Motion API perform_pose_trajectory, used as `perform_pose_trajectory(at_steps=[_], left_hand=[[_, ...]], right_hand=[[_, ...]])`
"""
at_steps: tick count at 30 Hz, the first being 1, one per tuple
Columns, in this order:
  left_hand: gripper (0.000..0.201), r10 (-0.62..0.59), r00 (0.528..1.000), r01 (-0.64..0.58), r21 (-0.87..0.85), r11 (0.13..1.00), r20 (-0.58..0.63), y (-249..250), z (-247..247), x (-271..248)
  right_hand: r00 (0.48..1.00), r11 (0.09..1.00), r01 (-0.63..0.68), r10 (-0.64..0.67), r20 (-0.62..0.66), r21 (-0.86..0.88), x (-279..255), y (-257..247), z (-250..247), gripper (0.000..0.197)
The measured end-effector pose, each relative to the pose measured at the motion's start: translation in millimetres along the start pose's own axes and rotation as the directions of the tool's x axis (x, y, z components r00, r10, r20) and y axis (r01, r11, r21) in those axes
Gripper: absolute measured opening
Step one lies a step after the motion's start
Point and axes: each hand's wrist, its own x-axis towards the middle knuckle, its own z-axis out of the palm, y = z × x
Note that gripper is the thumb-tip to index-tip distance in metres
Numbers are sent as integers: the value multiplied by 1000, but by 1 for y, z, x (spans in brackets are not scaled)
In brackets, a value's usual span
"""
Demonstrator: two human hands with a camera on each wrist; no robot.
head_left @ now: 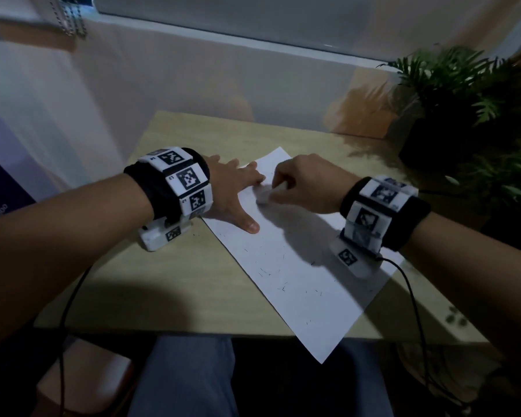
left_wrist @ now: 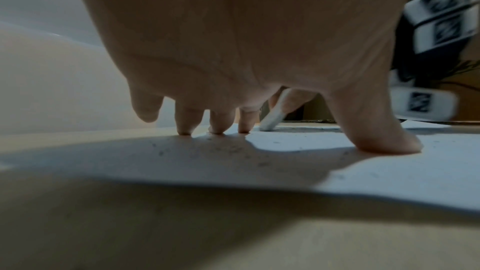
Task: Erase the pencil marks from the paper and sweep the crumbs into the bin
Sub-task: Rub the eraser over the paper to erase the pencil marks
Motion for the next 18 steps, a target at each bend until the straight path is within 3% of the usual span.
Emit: perform_pose_trajectory(at_steps=[2,5,8,10,12,15,18], left_hand=[[145,2,1000,-2,-13,1000,24,0,-2,0],[146,1,1000,-1,-10,1000,20,0,-1,-2],[144,1,1000,-1,-11,1000,-3,0,1,0],[148,-11,1000,11,-12,1000,-6,0,2,1],[149,-15,1000,15,-14,1000,1,0,1,1],[143,-15,1000,15,-9,1000,6,1,-1,-2],[140,-19,1000,19,-16,1000,-8,1,0,-2]], right_hand=[[999,999,-45,45,12,10,8,11,-8,37],[980,981,-182,175,-94,-72,20,24,-9,36],[992,987,-103,93,-86,-124,16,5,4,41],[999,998,-35,34,-22,-51,12,-4,3,40],[998,997,-68,68,-5,-41,17,3,-5,43],[977,972,-206,198,-77,-116,24,19,-12,44],[991,986,-124,118,-57,-114,17,11,-2,45]])
